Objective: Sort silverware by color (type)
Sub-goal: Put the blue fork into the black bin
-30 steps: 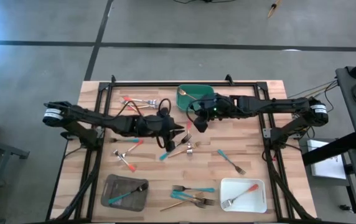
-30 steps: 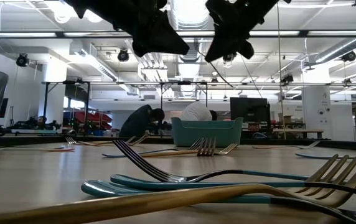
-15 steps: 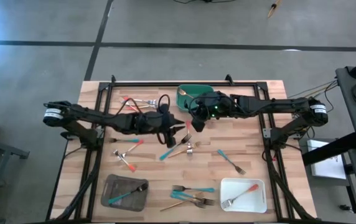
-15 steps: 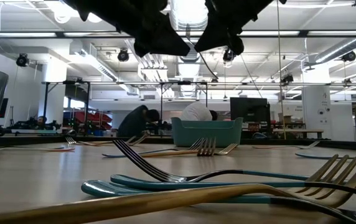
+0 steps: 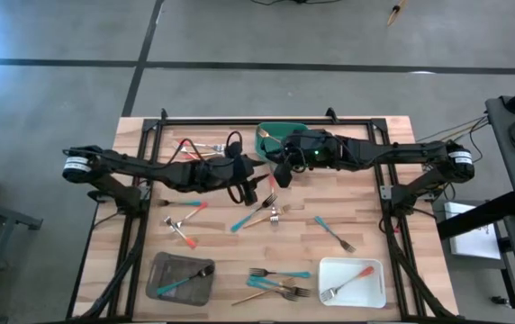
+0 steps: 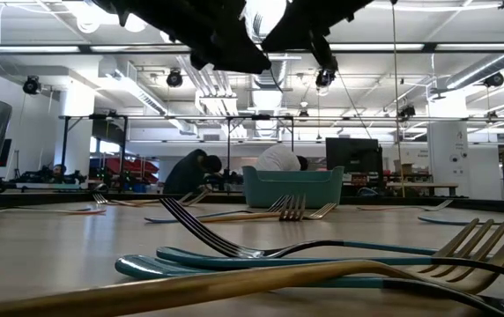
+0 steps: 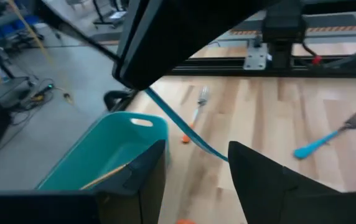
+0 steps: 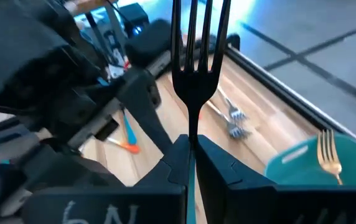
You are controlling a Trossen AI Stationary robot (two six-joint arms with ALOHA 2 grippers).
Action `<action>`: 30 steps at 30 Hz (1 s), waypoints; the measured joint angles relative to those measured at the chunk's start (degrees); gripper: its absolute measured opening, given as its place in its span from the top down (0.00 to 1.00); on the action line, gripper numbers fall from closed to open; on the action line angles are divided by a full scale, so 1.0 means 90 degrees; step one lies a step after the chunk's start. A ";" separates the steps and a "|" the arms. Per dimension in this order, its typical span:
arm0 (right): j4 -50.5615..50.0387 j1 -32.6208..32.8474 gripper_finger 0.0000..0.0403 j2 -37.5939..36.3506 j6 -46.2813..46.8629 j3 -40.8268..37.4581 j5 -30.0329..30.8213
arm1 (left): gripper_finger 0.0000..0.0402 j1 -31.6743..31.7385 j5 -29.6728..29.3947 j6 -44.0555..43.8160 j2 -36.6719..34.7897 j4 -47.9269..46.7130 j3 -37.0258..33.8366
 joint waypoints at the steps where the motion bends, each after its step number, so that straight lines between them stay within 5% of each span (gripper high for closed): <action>1: 0.0076 0.0012 0.98 0.0000 -0.0078 0.0000 0.0000 | 0.62 0.0017 -0.0027 -0.0012 0.0000 0.0013 0.0002; 22: 0.0640 0.0170 0.98 0.0000 -0.1394 -0.0005 0.0010 | 0.76 0.0083 -0.0104 -0.0068 -0.0002 0.0460 0.0004; 30: 0.0629 0.0169 0.98 0.0000 -0.1424 -0.0015 0.0181 | 0.97 0.0083 -0.0138 -0.0082 -0.0002 0.0458 0.0004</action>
